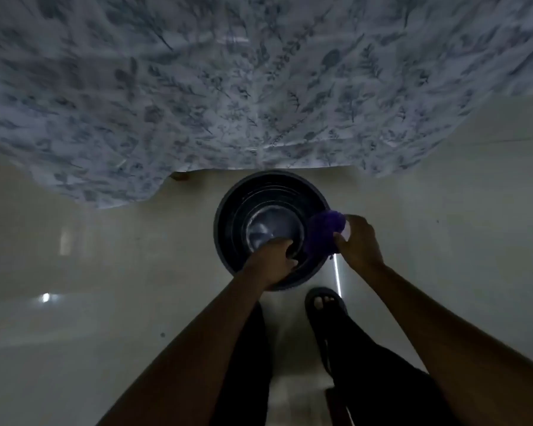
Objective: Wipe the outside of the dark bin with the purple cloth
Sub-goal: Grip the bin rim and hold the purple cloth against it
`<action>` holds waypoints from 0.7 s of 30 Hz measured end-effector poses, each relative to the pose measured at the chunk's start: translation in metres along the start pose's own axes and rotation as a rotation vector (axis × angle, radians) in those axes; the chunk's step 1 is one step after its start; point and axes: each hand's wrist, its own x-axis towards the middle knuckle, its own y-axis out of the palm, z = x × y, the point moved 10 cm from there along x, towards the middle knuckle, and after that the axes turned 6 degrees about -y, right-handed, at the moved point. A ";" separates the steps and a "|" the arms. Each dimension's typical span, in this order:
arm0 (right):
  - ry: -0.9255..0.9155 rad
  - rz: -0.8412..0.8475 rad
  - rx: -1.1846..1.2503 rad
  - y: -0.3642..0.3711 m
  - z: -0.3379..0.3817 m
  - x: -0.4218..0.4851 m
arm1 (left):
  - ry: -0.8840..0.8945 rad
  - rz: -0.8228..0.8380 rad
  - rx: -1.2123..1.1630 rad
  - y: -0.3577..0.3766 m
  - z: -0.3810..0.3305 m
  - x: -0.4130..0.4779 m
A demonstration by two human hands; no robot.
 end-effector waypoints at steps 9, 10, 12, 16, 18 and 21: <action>-0.064 0.265 -0.091 0.027 0.000 0.029 | 0.107 0.085 0.209 0.053 -0.008 0.009; -0.060 0.270 -0.085 0.028 0.000 0.025 | 0.113 0.102 0.233 0.064 -0.008 0.005; -0.055 0.259 -0.061 0.029 -0.001 0.014 | 0.120 0.111 0.355 0.080 -0.008 -0.001; -0.026 0.302 0.004 0.034 -0.002 -0.006 | 0.113 0.023 0.592 0.089 -0.004 -0.004; -0.014 0.280 0.106 0.022 0.009 -0.006 | 0.111 -0.053 0.613 0.077 -0.006 -0.003; 0.034 0.198 0.473 -0.006 0.036 0.000 | 0.129 -0.281 0.492 0.024 -0.015 -0.007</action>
